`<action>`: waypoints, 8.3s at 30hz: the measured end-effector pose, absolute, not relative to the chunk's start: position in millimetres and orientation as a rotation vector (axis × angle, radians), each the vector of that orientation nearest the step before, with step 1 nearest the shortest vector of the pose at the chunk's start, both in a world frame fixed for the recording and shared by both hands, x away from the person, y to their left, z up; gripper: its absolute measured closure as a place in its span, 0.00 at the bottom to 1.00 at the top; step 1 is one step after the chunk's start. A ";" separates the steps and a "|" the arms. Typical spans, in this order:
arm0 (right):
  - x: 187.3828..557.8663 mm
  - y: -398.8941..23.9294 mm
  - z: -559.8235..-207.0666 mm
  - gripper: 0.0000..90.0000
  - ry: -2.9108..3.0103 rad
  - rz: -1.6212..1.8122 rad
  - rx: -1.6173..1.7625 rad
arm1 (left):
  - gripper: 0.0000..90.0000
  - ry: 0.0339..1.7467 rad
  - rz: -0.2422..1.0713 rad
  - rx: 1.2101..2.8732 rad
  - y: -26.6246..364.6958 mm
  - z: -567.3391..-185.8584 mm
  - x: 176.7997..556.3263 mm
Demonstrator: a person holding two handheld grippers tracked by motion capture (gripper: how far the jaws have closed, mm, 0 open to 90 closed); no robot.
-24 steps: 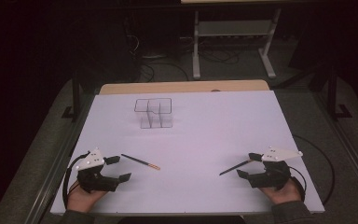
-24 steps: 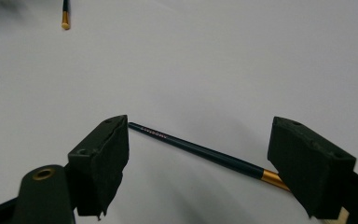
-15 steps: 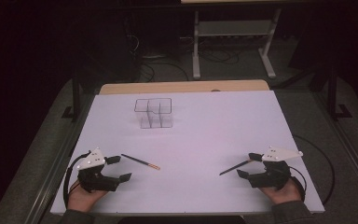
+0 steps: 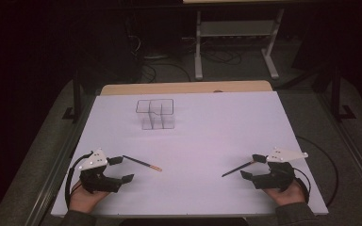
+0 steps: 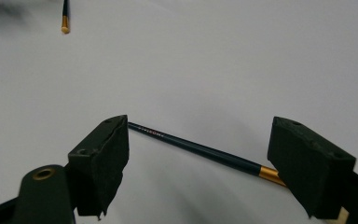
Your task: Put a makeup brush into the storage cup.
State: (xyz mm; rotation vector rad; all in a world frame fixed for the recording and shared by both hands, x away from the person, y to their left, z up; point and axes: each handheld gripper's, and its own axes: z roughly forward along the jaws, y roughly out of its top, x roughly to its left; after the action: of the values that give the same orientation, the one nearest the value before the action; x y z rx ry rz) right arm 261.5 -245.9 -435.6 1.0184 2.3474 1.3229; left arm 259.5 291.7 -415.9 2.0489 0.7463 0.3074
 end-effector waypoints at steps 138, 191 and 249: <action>262.0 -231.2 -424.7 0.22 2.392 1.348 0.946 | 0.92 0.333 0.017 2.738 207.8 -396.4 353.5; 298.5 -104.3 -359.5 0.36 2.650 1.541 0.576 | 0.93 0.325 0.035 2.345 217.8 -355.3 308.9; 311.2 -64.2 -351.6 0.92 2.899 1.522 0.393 | 0.87 0.189 -0.023 2.363 173.1 -365.6 291.5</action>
State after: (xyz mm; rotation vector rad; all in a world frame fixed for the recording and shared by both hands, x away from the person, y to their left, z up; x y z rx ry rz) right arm 311.2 -64.2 -351.6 0.3930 2.8995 1.5218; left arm 291.5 173.1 -365.6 2.3628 0.1892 -0.0232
